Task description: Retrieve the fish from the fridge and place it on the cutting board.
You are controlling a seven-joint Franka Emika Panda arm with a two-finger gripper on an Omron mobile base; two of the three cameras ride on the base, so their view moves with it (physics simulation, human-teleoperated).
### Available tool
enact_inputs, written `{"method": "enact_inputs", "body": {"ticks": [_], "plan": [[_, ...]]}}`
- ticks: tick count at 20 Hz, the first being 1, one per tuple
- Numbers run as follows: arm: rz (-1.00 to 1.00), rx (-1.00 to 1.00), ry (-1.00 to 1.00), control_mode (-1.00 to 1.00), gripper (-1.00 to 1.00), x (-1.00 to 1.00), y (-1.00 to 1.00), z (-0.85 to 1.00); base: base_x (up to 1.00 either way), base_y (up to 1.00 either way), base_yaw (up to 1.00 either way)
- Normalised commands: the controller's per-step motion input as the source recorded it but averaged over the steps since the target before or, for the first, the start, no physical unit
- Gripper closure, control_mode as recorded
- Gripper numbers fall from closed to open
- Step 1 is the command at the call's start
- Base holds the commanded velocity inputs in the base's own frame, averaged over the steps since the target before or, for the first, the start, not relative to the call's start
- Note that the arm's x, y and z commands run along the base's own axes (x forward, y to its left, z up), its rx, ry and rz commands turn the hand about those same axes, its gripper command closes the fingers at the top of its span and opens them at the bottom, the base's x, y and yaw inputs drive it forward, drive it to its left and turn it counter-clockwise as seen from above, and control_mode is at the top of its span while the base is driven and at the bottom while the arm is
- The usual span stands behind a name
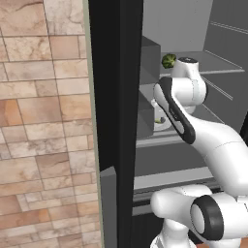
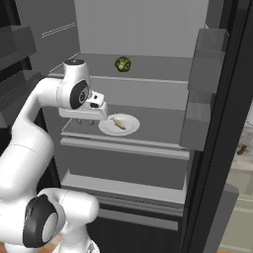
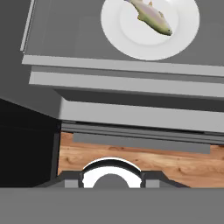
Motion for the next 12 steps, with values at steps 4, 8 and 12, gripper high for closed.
{"method": "enact_inputs", "body": {"ticks": [4,8,12], "plan": [[0.00,0.00,0.00,-1.00,-1.00,-0.01,0.00,-0.16,0.00,0.00,0.00],[0.00,0.00,0.00,-1.00,-1.00,0.00,0.00,-0.33,0.00,0.00,0.00],[0.00,0.00,-0.01,-1.00,-1.00,0.00,-0.01,-0.28,0.00,0.00,0.00]]}}
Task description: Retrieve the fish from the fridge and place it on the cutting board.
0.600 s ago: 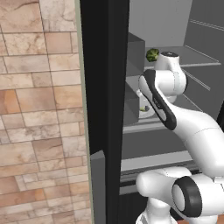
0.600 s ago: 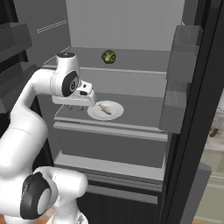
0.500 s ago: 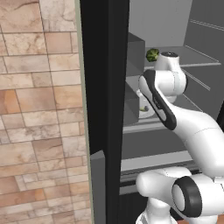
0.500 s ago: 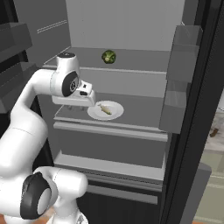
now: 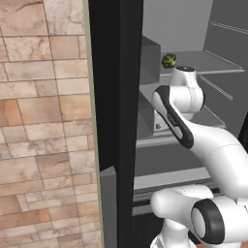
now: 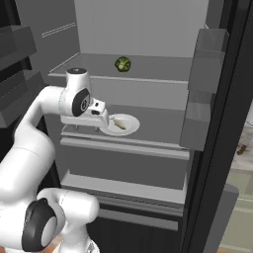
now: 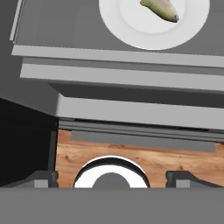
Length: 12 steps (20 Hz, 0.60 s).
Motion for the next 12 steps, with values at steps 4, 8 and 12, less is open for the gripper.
{"method": "enact_inputs", "body": {"ticks": [4,8,12], "plan": [[0.00,0.00,-0.07,-1.00,-1.00,0.00,-0.04,-0.13,0.00,0.00,0.00],[0.00,0.00,-0.07,-1.00,-1.00,0.00,-0.13,-0.09,0.00,0.00,0.00],[0.00,0.01,-0.14,-1.00,-1.00,0.00,-0.36,-0.07,0.00,0.00,0.00]]}}
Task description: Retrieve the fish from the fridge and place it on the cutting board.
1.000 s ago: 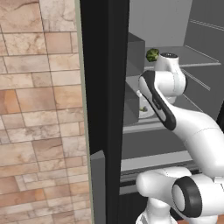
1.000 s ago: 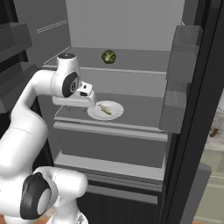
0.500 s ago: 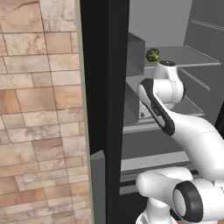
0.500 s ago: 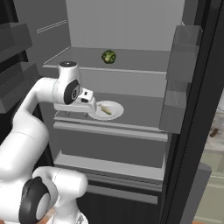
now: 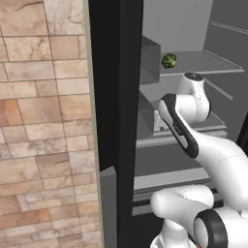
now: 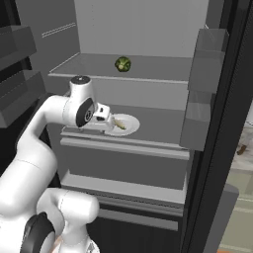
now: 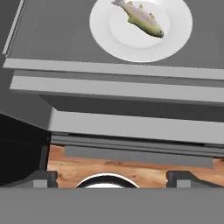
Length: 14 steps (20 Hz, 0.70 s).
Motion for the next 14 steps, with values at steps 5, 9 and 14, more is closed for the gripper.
{"method": "enact_inputs", "body": {"ticks": [5,9,14], "plan": [[0.00,0.01,-0.15,-1.00,-1.00,0.00,-0.47,-0.01,0.00,0.00,0.00],[0.00,0.02,-0.08,-1.00,-1.00,0.10,-0.34,0.00,0.00,0.00,0.00],[0.02,0.00,-0.06,-1.00,-1.00,0.19,-0.17,0.00,0.00,0.00,0.00]]}}
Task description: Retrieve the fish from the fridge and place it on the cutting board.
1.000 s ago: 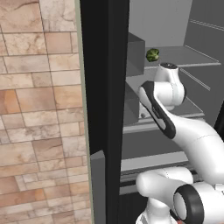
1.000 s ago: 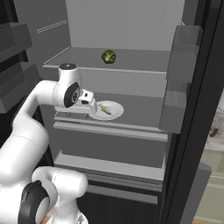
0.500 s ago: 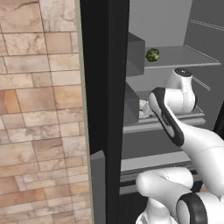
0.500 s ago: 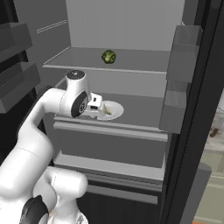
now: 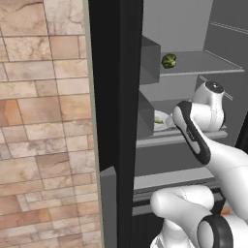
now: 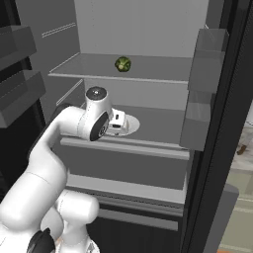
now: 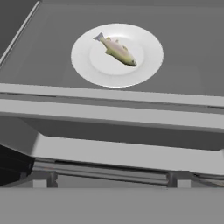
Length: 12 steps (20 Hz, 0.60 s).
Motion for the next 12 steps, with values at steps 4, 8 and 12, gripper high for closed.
{"method": "enact_inputs", "body": {"ticks": [4,8,12], "plan": [[0.06,0.00,0.00,-1.00,-1.00,0.26,-0.01,0.00,0.00,0.00,0.00],[0.07,0.00,0.00,-1.00,-1.00,0.30,0.00,-0.01,0.00,0.00,0.00],[0.08,0.00,0.00,-1.00,-1.00,0.28,0.00,0.00,0.00,0.00,0.00]]}}
